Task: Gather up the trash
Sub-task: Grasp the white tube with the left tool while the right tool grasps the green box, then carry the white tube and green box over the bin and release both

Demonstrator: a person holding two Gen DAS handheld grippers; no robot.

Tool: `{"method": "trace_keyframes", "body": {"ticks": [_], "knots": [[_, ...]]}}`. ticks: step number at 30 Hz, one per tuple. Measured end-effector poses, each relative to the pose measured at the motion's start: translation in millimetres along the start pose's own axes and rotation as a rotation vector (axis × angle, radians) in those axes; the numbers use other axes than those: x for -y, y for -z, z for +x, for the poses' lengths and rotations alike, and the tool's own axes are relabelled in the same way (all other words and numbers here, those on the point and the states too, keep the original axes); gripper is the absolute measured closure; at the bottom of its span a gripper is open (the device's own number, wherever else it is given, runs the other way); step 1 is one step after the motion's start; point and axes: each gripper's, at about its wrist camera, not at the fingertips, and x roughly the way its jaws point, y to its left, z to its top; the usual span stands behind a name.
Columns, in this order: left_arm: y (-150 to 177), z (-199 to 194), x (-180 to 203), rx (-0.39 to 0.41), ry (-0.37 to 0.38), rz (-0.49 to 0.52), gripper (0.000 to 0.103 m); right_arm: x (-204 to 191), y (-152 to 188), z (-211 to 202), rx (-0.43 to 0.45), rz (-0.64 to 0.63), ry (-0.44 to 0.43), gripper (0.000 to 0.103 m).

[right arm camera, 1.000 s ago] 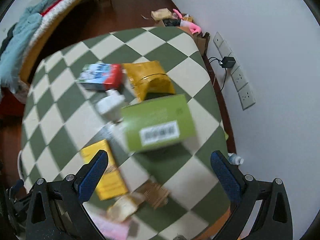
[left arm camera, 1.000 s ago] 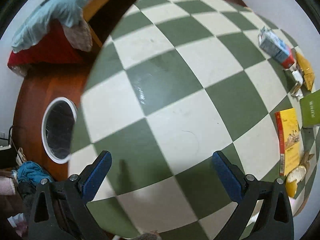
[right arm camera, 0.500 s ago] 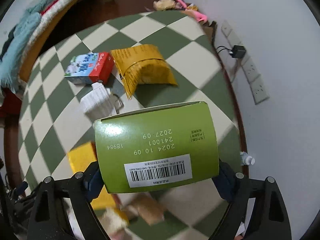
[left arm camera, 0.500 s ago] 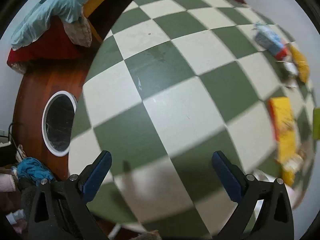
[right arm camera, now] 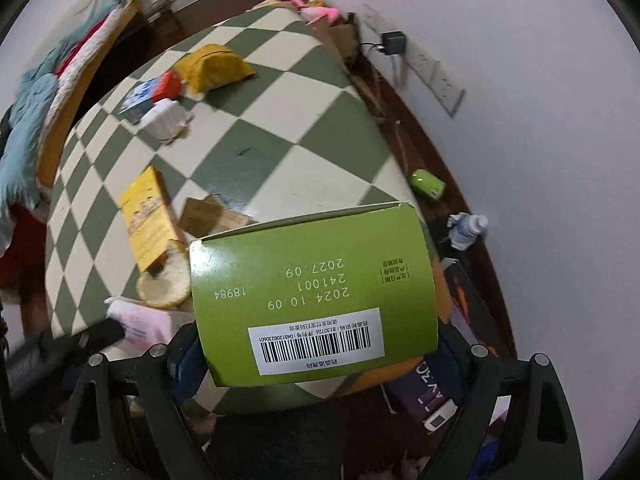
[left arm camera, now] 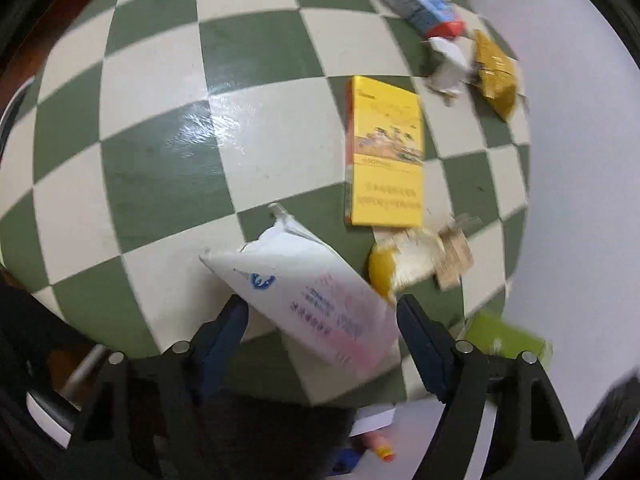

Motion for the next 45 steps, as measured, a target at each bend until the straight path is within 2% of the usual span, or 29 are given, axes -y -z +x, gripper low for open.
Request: {"method": "trace_keyframes", "body": {"ticks": [3, 5, 6, 8, 13, 16, 18, 23, 29, 35, 36, 38, 40, 43, 45], "knots": [[-12.7, 11.7, -7.3, -0.012, -0.007, -0.085, 0.028, 0.2, 1.7, 2.7, -0.003, 0.011, 0.009, 0.011], [-13.5, 11.4, -12.2, -0.005, 0.003, -0.109, 0.038, -1.2, 2.0, 4.0, -0.006, 0.009, 0.011, 0.011], [-13.7, 10.2, -12.5, 0.003, -0.002, -0.09, 0.039, -1.8, 1.9, 4.8, -0.01, 0.01, 0.007, 0.011], [-14.6, 9.4, -12.0, 0.001, -0.009, -0.023, 0.044, -3.9, 0.7, 6.7, -0.022, 0.008, -0.015, 0.011], [-24.1, -2.9, -12.6, 0.04, -0.169, 0.267, 0.044, -16.5, 1.3, 11.4, -0.069, -0.055, -0.05, 0.011], [-34.0, 0.6, -16.4, 0.018, -0.214, 0.362, 0.041, -26.4, -0.1, 17.1, -0.097, -0.094, -0.053, 0.011], [-38.0, 6.9, -19.6, 0.0, -0.237, 0.359, 0.042, -32.3, -3.1, 23.9, -0.119, -0.107, -0.04, 0.01], [-30.8, 18.2, -20.3, -0.037, -0.201, 0.366, 0.04, -38.8, -8.2, 34.7, -0.159, -0.126, -0.019, 0.009], [-14.7, 20.9, -16.8, -0.006, -0.18, 0.395, 0.04, -40.3, -10.2, 30.4, -0.159, -0.129, -0.029, 0.009], [-11.8, 21.9, -27.6, 0.037, -0.136, 0.317, 0.04, -43.1, -11.9, 24.0, -0.145, -0.132, -0.041, 0.008], [-10.6, 22.6, -27.5, 0.047, -0.139, 0.316, 0.041, -43.8, -11.9, 23.8, -0.147, -0.135, -0.039, 0.008], [-10.4, 22.1, -26.8, 0.062, -0.154, 0.326, 0.049, -43.5, -12.7, 24.6, -0.144, -0.134, -0.033, 0.008], [-6.4, 19.3, -27.2, 0.09, -0.193, 0.351, 0.052, -43.5, -13.4, 26.7, -0.143, -0.135, -0.027, 0.008], [-9.0, 20.6, -25.1, 0.11, -0.221, 0.388, 0.052, -44.0, -13.3, 27.7, -0.134, -0.133, -0.018, 0.008], [-15.5, 27.9, -24.1, 0.093, -0.224, 0.392, 0.051, -44.1, -14.4, 29.4, -0.131, -0.128, -0.014, 0.008]]}}
